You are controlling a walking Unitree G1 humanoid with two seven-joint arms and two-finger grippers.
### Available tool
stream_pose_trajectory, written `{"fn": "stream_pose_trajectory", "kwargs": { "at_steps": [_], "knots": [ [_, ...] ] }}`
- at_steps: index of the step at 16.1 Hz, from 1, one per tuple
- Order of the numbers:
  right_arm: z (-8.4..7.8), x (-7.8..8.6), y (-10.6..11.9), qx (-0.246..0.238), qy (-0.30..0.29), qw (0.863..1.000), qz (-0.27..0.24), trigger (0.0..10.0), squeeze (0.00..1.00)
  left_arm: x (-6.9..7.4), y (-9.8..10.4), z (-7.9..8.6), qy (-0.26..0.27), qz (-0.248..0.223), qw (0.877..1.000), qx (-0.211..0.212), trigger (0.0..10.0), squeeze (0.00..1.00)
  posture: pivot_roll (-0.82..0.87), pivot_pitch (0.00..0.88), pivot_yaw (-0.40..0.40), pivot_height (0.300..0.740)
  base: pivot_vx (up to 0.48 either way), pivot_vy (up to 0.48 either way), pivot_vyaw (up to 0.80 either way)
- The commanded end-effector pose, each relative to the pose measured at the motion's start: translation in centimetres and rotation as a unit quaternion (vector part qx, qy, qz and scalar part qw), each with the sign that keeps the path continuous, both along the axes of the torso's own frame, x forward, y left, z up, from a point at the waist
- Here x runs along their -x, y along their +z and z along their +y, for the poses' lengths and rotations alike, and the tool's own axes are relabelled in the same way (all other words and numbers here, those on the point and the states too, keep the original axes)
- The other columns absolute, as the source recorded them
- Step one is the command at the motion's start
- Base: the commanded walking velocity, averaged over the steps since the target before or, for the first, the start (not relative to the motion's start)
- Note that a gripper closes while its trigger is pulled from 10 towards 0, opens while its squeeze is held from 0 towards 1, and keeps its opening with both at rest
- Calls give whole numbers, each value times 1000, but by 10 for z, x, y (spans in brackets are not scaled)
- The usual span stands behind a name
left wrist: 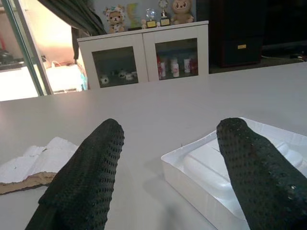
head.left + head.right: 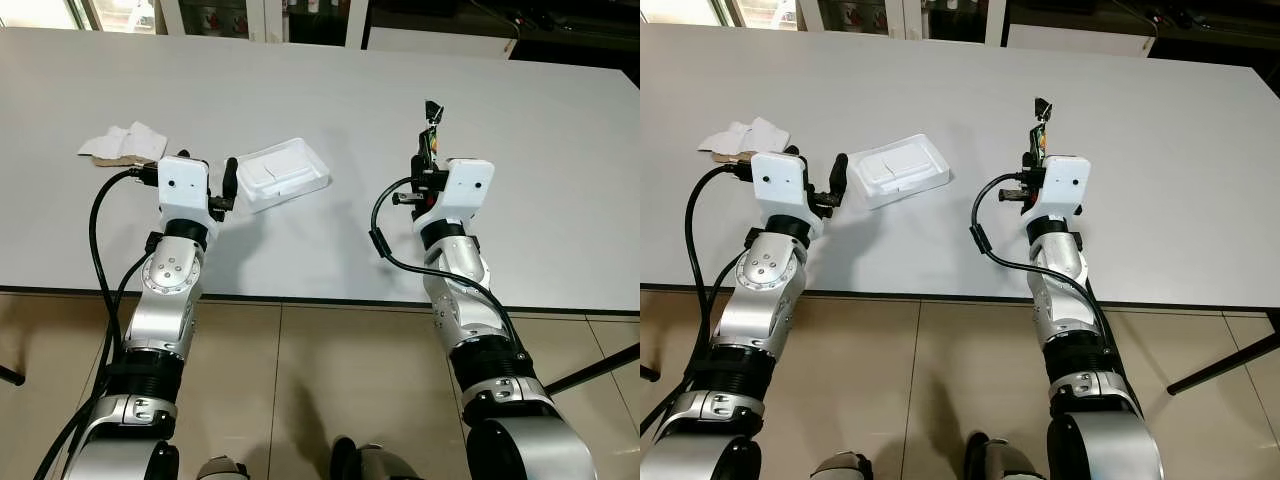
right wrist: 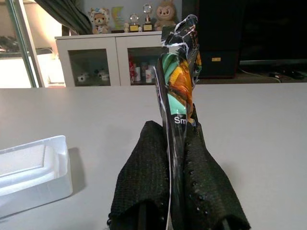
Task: Picking trash to rubbish bin
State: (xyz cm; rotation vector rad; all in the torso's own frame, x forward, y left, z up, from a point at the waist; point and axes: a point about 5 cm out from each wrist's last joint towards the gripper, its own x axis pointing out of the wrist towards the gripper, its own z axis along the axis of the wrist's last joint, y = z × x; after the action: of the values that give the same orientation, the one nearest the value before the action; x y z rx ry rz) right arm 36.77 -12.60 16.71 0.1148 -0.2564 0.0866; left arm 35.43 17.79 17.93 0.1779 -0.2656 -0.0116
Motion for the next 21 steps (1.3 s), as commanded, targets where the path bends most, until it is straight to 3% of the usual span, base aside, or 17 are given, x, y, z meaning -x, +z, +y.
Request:
{"fn": "stream_pose_trajectory", "kwargs": {
  "at_steps": [1,21],
  "knots": [
    [-1,-2,3,0,0,1000,-4,10000,0,-2,3,-2,3,-7,1000,1,10000,0,-14,97,-45,740,0,0,0],
    [0,-1,-2,1,3,1000,4,10000,0,-1,2,-1,6,-10,1000,7,10000,0,-2,91,-57,740,0,0,0]
  ]
}}
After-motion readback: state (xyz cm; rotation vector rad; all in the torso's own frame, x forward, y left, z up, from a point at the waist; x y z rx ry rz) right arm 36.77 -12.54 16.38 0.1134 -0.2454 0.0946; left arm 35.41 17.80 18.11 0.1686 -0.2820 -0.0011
